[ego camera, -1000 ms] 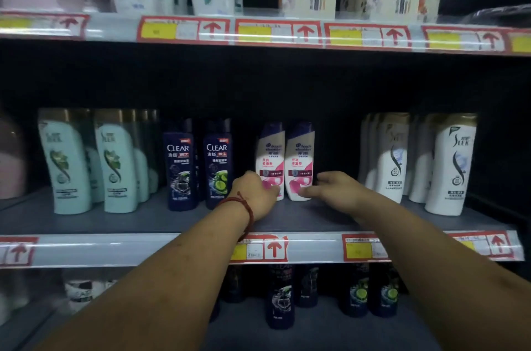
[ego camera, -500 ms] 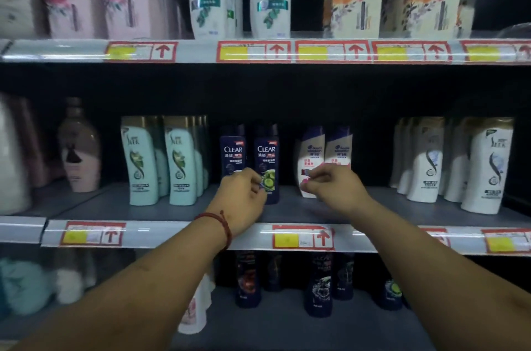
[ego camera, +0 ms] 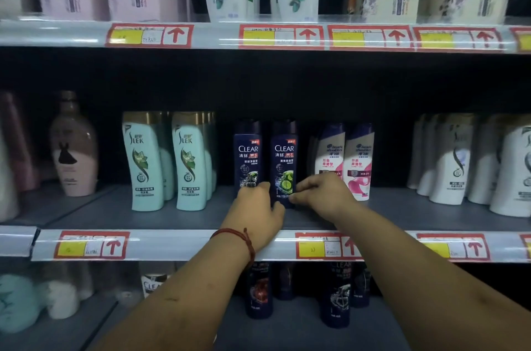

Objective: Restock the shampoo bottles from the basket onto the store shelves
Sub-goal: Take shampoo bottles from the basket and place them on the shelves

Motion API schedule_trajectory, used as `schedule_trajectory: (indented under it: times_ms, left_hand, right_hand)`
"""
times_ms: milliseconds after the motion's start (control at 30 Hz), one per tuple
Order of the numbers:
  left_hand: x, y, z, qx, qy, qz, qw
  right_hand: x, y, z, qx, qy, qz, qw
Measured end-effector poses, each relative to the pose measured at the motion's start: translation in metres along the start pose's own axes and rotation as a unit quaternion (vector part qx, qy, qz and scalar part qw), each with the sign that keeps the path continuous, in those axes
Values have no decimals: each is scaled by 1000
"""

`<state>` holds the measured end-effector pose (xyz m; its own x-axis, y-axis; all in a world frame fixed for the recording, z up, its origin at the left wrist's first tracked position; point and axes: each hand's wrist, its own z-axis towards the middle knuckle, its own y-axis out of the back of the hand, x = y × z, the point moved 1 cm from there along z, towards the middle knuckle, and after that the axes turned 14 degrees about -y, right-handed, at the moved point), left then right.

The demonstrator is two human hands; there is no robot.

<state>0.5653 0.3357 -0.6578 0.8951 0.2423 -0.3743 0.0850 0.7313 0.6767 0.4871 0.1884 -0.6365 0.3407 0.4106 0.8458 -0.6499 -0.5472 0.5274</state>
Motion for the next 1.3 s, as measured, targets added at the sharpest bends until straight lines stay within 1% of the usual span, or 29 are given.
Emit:
schedule_trajectory:
  times_ms: [300, 733, 833, 900, 1000, 1067, 1167, 1233, 1300]
  left_hand:
    - [4, -3, -1, -15, -2, 2, 1000]
    - [3, -1, -1, 4, -6, 10, 1000]
    - [0, -1, -2, -1, -7, 11, 1000]
    - [-2, 2, -3, -4, -19, 15, 1000]
    - [-2, 16, -6, 5, -65, 14, 998]
    - [3, 32, -7, -17, -91, 23, 995]
    - [21, 53, -9, -76, -81, 46, 993]
    - [31, 56, -15, -88, -68, 78, 991]
    - [36, 52, -21, -112, -51, 74, 990]
  right_hand:
    - [0, -1, -2, -6, 12, -9, 1000]
    - [0, -2, -4, -14, 13, -31, 999]
    - [0, -1, -5, -10, 12, -39, 999]
    - [0, 0, -5, -15, 12, -27, 999]
    - [1, 2, -11, -29, 19, 11, 999]
    - [6, 1, -19, -25, 24, 61, 998]
    - [19, -8, -33, -7, 54, 125, 991]
    - [27, -26, -40, 14, 88, 100, 991]
    - [30, -44, -41, 17, 111, 48, 992]
